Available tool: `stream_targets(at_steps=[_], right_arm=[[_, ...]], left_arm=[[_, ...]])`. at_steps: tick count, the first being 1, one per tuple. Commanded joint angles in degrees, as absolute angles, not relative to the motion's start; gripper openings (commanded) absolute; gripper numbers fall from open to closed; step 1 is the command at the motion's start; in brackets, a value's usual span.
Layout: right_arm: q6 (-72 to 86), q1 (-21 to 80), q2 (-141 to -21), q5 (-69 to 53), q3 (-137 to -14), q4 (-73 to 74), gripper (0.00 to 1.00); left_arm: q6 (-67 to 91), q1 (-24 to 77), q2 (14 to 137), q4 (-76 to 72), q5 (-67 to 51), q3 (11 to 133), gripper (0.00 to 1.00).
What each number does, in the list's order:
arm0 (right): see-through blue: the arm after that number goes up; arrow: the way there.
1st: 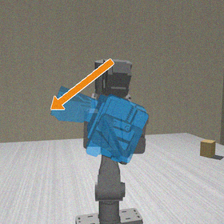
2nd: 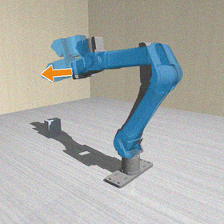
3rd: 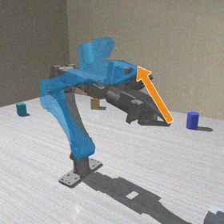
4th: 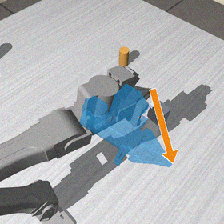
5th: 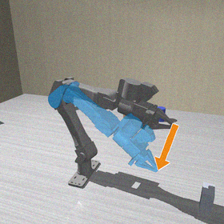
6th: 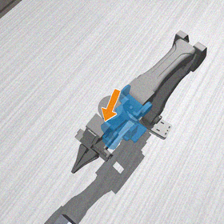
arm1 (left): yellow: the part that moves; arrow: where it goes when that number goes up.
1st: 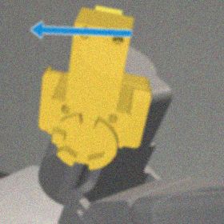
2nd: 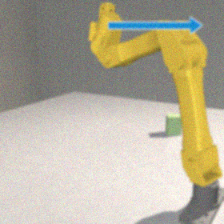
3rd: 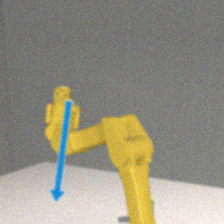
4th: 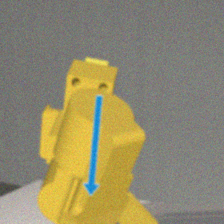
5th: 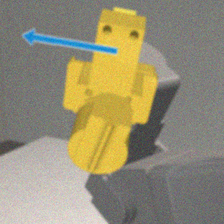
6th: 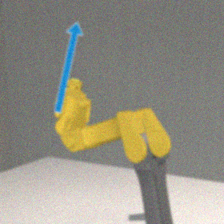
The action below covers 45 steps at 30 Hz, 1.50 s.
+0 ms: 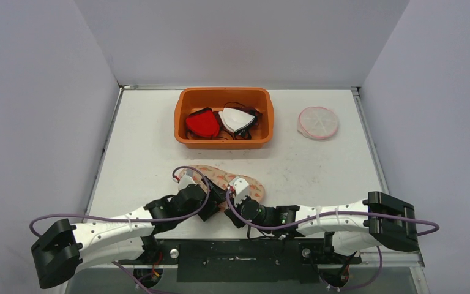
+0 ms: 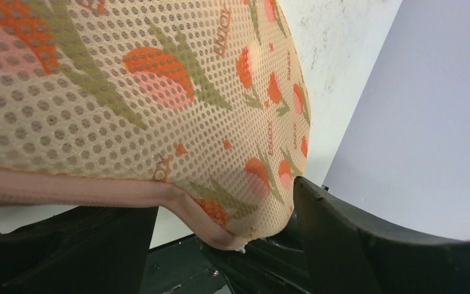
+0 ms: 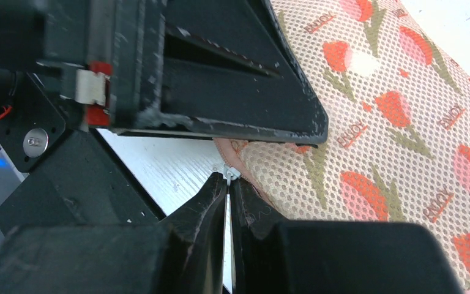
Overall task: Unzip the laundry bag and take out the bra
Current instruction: Unzip the laundry bag at the center of the board.
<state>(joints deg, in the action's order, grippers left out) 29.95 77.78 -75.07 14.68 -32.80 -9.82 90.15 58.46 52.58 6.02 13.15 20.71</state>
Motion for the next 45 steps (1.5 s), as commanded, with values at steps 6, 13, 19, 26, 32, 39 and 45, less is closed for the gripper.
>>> stream_targets(at_steps=[6, 13, 19, 26, 32, 39, 45], right_arm=[[29.4, 78.8, -74.0, 16.3, -33.1, -13.1, 0.05], [30.9, 78.9, -71.7, 18.9, -32.5, -8.5, 0.05], [33.0, 78.9, -68.9, 21.3, -31.2, -4.1, 0.05], [36.7, 78.9, -65.4, 25.5, -28.9, -0.2, 0.05], [37.4, 78.7, -64.2, 26.3, -27.2, -0.2, 0.05], [35.5, 78.4, -66.0, 24.5, -28.4, -1.8, 0.05], [32.4, 77.3, -70.4, 21.8, -30.7, -6.5, 0.05]], left_arm=[[92.1, 58.0, 52.7, -0.1, 17.5, 18.7, 0.4], [91.6, 56.6, 51.6, 6.0, 19.3, 19.2, 0.01], [91.2, 55.4, 51.7, 8.9, 19.8, 19.5, 0.0], [85.5, 51.6, 51.6, 8.5, 16.2, 19.6, 0.0], [76.5, 46.2, 54.3, 5.1, 8.2, 21.8, 0.0], [65.9, 40.0, 63.3, 2.3, -1.4, 28.4, 0.05], [63.9, 39.6, 59.9, 7.0, -3.8, 28.9, 0.7]])
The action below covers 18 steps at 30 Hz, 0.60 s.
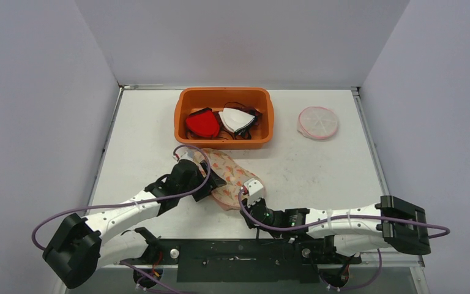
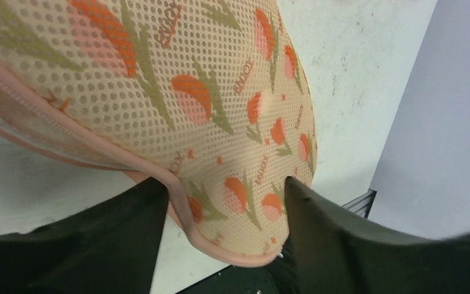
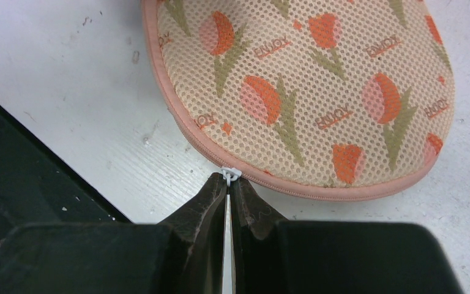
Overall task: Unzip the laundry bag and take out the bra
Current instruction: Unzip the laundry bag at the center of the board.
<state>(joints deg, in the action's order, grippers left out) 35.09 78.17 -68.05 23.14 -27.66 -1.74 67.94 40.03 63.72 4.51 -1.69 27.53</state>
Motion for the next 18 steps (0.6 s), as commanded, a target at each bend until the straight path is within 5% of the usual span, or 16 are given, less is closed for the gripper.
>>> stream_targets(at_steps=[1, 5, 12, 18], right_arm=[[31.8, 77.1, -71.1, 21.2, -31.1, -7.5, 0.05], [29.5, 76.2, -74.0, 17.5, -33.4, -10.5, 0.05], [26.6, 74.4, -79.0, 11.8, -37.5, -13.7, 0.05], [25.7, 74.4, -82.0, 8.8, -39.9, -15.3, 0.05]], left_arm=[[63.9, 39.8, 58.2, 9.1, -3.8, 28.5, 0.79], [64.7, 40.4, 49.1, 18.4, -2.5, 26.2, 0.96], [69.9, 43.7, 36.2, 28.9, -0.7, 24.8, 0.97], [75.8, 48.6, 37.2, 19.4, 0.6, 23.2, 0.97]])
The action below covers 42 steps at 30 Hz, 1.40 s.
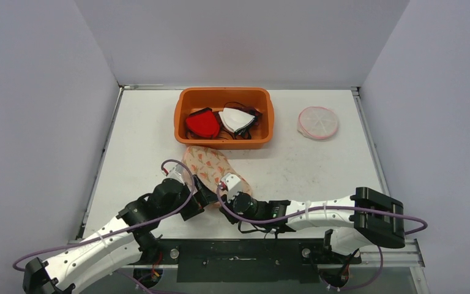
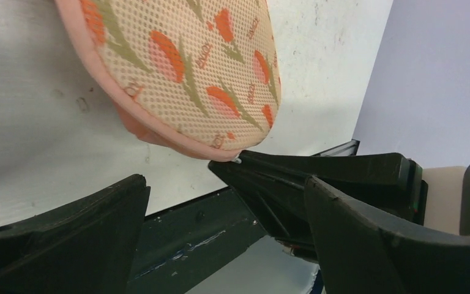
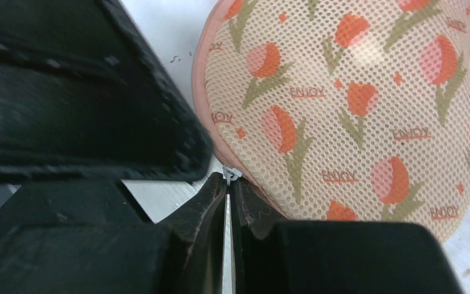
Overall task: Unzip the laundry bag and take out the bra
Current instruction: Unzip the laundry bag at the center of the board.
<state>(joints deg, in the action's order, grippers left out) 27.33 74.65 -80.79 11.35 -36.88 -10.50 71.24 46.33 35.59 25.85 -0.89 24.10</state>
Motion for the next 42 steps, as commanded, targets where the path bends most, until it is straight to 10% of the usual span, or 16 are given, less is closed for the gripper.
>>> stream_targets(at_steps=[1, 8, 20, 42], right_arm=[[25.7, 74.4, -82.4, 8.4, -40.0, -15.6, 0.05], [25.8, 74.7, -82.0, 7.2, -38.4, -17.7, 0.05], [26.5, 75.0, -80.2, 9.3, -36.7, -16.4, 0.05], [32.7, 74.9, -68.4, 21.3, -25.5, -9.9, 0.05]], left_arm=[[76.3, 49.1, 38.5, 17.2, 1.1, 23.1, 0.97], [78.3, 49.0, 49.5, 7.7, 2.8, 22.6, 0.88], [79.2, 44.8, 49.5, 4.6, 2.6, 18.1, 0.0], [71.9, 38.4, 51.7, -6.0, -7.5, 14.7, 0.0]])
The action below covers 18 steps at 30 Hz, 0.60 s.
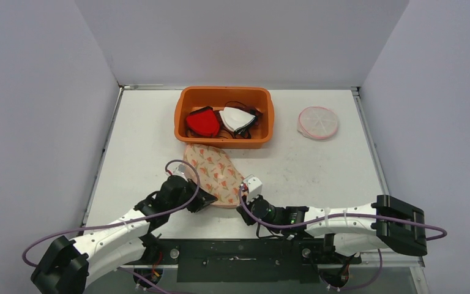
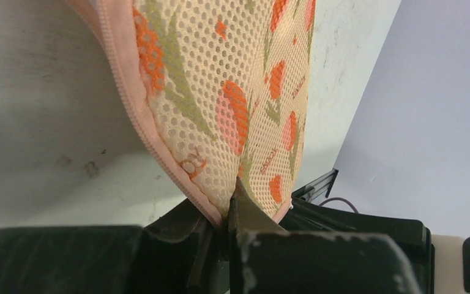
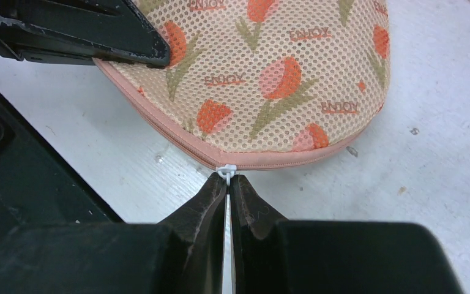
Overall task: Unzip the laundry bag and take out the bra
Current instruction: Unzip the laundry bag at the center of the board.
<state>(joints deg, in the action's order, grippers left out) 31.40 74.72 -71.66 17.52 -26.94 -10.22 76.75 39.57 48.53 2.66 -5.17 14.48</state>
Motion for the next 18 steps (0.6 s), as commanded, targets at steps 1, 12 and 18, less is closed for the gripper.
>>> stream_targets(at_steps=[1, 12, 18], right_arm=[[32.8, 75.0, -68.1, 20.9, -25.3, -10.0, 0.05], [31.7, 75.8, -68.9, 18.7, -26.9, -11.4, 0.05], [30.4, 75.8, -72.0, 16.3, -30.3, -13.0, 0.05]], left_arm=[[70.9, 38.3, 53.3, -7.7, -8.8, 15.1, 0.0], [60.8, 37.8, 58.2, -2.4, -11.7, 23.9, 0.51], [56.4, 37.9, 46.9, 20.5, -6.2, 26.7, 0.96]])
